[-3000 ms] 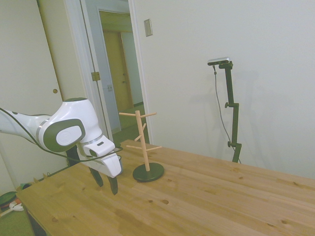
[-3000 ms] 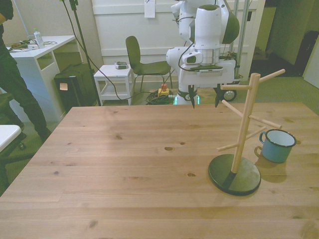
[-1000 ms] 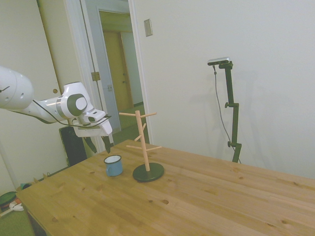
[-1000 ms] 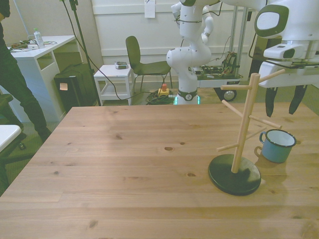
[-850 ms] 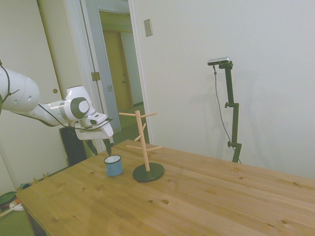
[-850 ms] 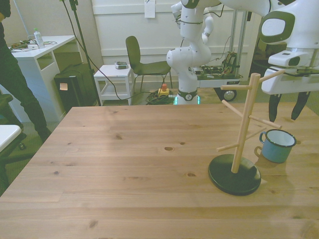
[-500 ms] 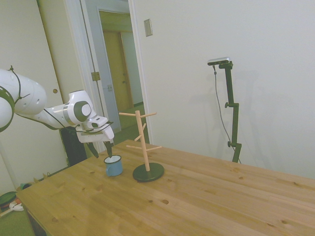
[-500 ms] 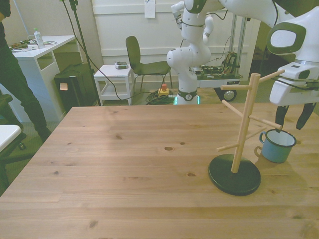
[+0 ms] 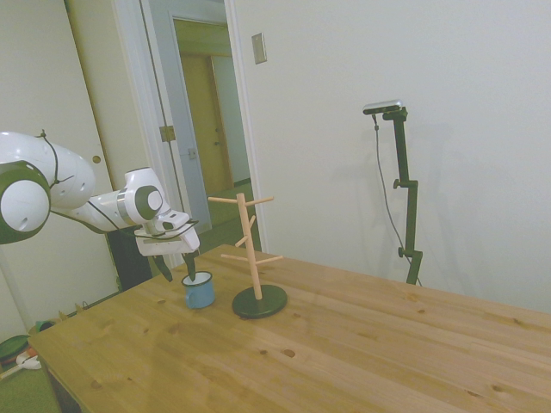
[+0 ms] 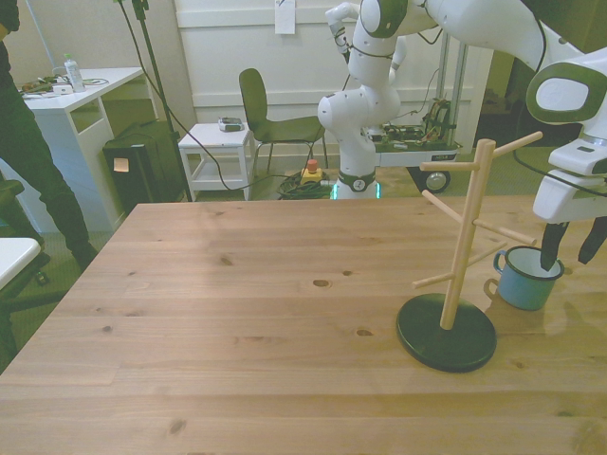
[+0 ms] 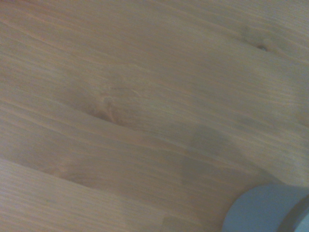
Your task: Hang the mug
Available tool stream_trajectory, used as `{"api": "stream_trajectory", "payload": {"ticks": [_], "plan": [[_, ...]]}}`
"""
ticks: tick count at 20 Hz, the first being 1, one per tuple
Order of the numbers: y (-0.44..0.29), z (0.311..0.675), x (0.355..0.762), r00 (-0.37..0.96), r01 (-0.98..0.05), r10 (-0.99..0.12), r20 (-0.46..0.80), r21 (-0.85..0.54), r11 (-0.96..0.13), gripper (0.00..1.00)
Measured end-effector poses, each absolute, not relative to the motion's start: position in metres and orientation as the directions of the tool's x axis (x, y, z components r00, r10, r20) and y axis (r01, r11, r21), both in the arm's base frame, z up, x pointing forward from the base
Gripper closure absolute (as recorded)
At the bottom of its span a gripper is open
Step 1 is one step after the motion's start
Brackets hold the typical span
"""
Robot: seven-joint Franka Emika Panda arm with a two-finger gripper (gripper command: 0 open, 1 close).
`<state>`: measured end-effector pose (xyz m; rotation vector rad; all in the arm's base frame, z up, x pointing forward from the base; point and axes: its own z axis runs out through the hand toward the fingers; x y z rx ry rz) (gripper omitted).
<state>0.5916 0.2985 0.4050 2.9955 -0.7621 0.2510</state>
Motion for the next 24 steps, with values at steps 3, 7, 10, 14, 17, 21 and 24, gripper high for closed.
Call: {"api": "stream_trajectory", "payload": {"ticks": [3, 7, 10, 14, 17, 21, 24], "plan": [[0.303, 0.405, 0.596, 0.867, -0.479, -0.471, 0.164, 0.006, -0.878, 1.00], [0.307, 0.404, 0.596, 0.866, -0.480, -0.472, 0.163, 0.009, -0.877, 1.00], [0.305, 0.404, 0.597, 0.865, -0.483, -0.475, 0.164, 0.010, -0.876, 1.00], [0.302, 0.405, 0.597, 0.863, -0.486, -0.478, 0.165, 0.012, -0.874, 1.00], [0.297, 0.399, 0.597, 0.861, -0.491, -0.482, 0.162, 0.022, -0.871, 1.00], [0.289, 0.390, 0.597, 0.858, -0.500, -0.489, 0.157, 0.032, -0.866, 1.00], [0.287, 0.387, 0.595, 0.858, -0.499, -0.489, 0.159, 0.029, -0.866, 1.00]]}}
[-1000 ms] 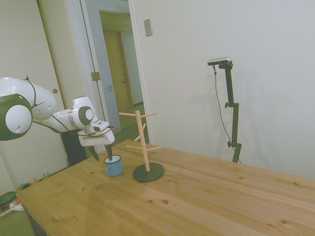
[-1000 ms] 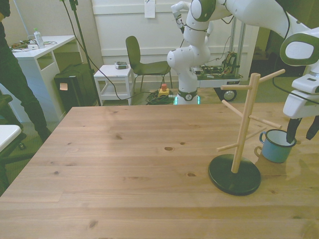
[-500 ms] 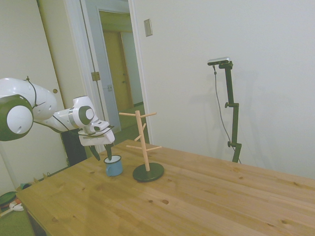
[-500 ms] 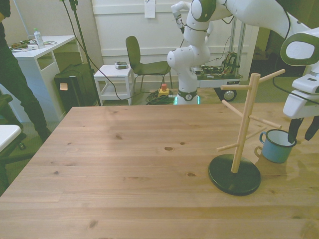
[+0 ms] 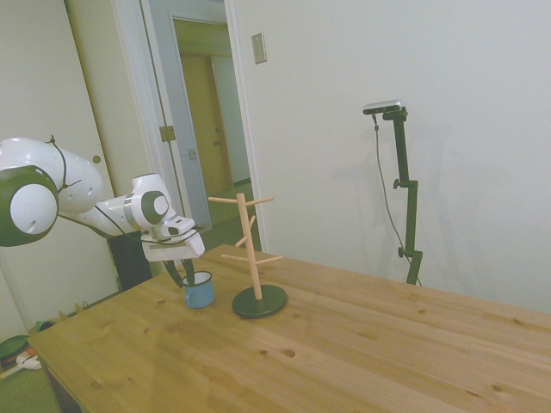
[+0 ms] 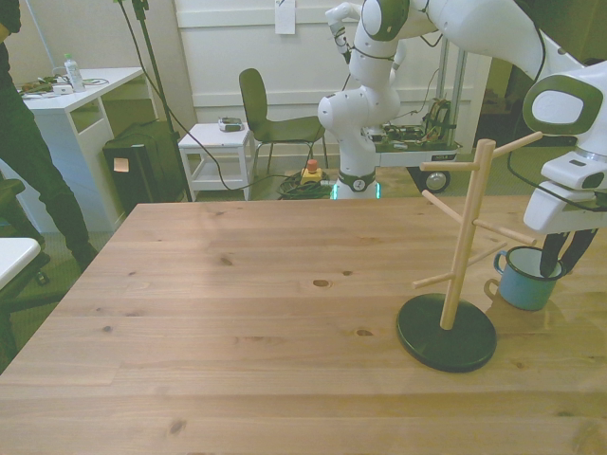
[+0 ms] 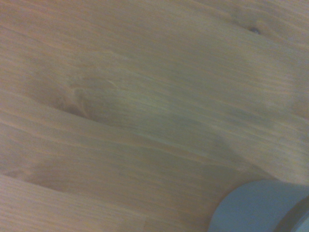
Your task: Hang the mug
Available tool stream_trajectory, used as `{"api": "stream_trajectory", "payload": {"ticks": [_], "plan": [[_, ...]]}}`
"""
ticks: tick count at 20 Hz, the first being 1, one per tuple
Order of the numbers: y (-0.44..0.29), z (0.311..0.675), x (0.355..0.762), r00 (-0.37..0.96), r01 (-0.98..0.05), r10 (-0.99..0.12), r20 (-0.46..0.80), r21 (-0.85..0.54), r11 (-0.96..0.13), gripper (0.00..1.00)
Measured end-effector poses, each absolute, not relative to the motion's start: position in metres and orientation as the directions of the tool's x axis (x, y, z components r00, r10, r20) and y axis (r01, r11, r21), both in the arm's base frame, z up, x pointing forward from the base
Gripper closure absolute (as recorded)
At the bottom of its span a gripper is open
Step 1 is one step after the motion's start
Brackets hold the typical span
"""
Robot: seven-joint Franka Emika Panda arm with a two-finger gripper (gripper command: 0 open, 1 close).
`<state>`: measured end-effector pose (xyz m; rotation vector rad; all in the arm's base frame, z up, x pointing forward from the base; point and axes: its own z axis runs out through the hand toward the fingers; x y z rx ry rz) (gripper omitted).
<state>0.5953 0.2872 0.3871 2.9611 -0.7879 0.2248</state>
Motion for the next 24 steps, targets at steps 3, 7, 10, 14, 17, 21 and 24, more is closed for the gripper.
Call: {"api": "stream_trajectory", "payload": {"ticks": [3, 7, 10, 14, 17, 21, 24], "plan": [[0.286, 0.391, 0.593, 0.857, -0.500, -0.490, 0.162, 0.026, -0.866, 1.00], [0.279, 0.389, 0.591, 0.853, -0.505, -0.495, 0.163, 0.023, -0.863, 1.00], [0.274, 0.389, 0.590, 0.851, -0.509, -0.500, 0.163, 0.021, -0.860, 1.00], [0.270, 0.393, 0.591, 0.846, -0.516, -0.506, 0.167, 0.015, -0.857, 1.00], [0.265, 0.406, 0.592, 0.840, -0.521, -0.512, 0.179, 0.002, -0.854, 1.00], [0.258, 0.450, 0.587, 0.831, -0.524, -0.516, 0.207, -0.019, -0.851, 1.00], [0.255, 0.486, 0.583, 0.828, -0.521, -0.514, 0.226, -0.031, -0.853, 1.00]]}}
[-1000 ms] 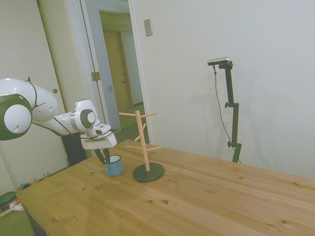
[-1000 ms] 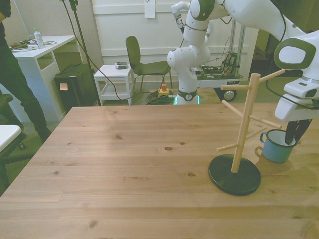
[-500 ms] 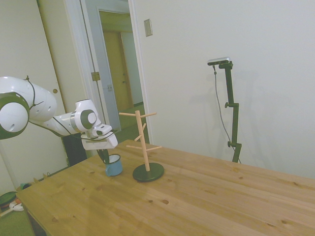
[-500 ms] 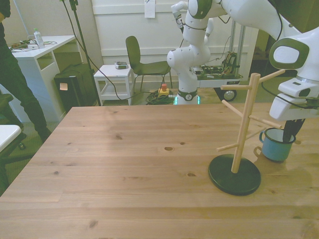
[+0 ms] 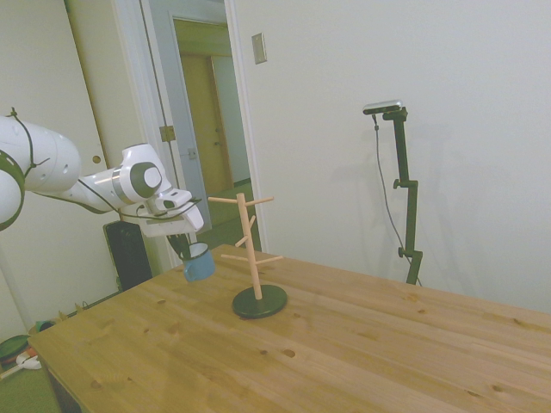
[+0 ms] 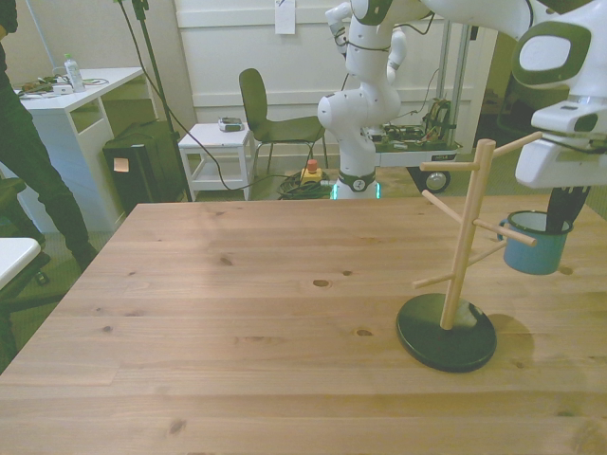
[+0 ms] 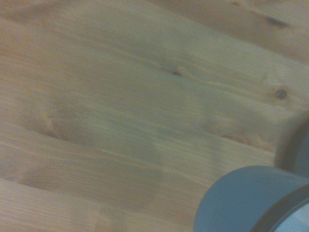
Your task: Hang the mug
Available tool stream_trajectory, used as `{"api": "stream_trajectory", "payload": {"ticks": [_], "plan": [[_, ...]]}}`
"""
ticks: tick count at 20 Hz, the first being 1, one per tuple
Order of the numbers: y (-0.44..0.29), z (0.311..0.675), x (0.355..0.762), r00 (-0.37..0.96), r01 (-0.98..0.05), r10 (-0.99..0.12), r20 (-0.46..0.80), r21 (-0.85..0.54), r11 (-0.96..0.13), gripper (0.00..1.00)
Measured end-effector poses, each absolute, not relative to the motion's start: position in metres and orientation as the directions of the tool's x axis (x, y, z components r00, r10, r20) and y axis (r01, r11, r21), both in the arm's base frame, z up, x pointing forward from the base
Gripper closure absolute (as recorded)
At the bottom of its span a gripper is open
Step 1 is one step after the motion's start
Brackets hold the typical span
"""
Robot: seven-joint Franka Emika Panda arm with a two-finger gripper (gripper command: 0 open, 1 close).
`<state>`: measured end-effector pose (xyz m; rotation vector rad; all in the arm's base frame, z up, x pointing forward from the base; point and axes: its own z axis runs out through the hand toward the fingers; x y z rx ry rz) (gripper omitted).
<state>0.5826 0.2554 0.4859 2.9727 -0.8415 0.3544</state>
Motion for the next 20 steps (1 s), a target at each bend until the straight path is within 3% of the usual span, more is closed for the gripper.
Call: {"api": "stream_trajectory", "payload": {"ticks": [9, 20], "plan": [[0.260, 0.576, 0.585, 0.841, -0.482, -0.477, 0.255, -0.044, -0.875, 1.00], [0.267, 0.637, 0.591, 0.850, -0.457, -0.456, 0.263, -0.062, -0.887, 1.00]]}}
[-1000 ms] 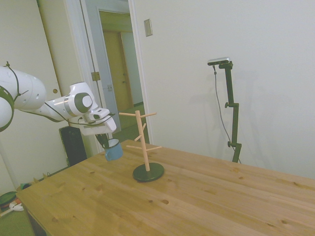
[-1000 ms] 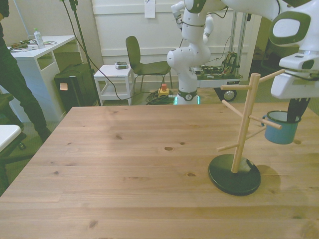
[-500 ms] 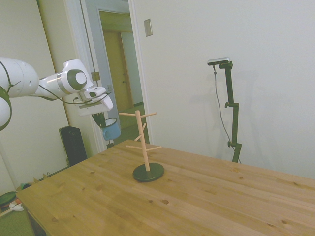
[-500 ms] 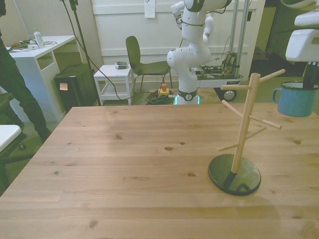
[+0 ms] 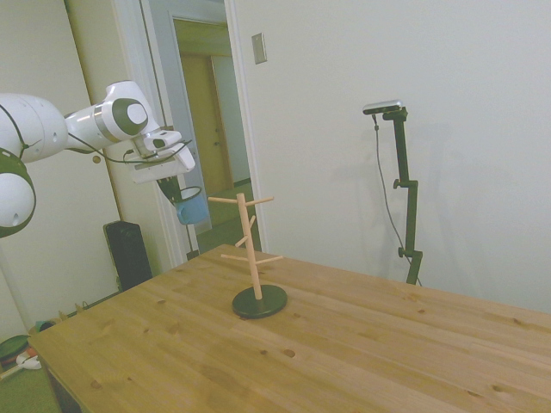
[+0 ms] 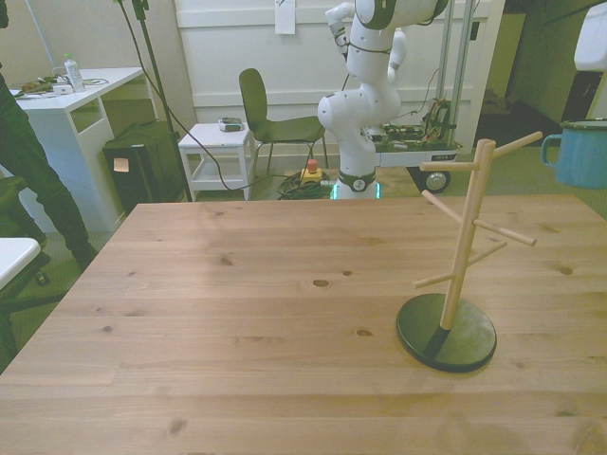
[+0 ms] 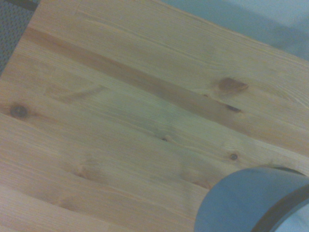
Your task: Hang the mug
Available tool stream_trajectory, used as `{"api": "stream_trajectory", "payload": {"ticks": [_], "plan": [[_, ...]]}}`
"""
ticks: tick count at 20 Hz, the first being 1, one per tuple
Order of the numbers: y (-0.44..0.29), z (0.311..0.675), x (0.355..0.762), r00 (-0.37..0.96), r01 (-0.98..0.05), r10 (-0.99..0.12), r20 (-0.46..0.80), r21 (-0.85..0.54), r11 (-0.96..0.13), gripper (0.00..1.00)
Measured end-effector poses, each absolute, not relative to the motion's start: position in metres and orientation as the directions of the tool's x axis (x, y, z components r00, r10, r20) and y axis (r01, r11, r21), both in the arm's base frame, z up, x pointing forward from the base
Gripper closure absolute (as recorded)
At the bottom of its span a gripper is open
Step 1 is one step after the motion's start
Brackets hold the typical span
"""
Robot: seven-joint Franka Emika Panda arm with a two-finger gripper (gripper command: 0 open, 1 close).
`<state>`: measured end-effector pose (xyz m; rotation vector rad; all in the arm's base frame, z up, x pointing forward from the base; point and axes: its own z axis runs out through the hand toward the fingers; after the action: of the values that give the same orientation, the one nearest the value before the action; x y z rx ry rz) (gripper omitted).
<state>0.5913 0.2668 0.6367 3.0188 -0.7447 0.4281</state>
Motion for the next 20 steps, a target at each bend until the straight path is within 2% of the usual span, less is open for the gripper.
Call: {"api": "stream_trajectory", "payload": {"ticks": [10, 20], "plan": [[0.231, 0.671, 0.601, 0.844, -0.457, -0.460, 0.276, -0.080, -0.886, 1.00], [0.201, 0.676, 0.612, 0.836, -0.470, -0.474, 0.275, -0.086, -0.879, 1.00]]}}
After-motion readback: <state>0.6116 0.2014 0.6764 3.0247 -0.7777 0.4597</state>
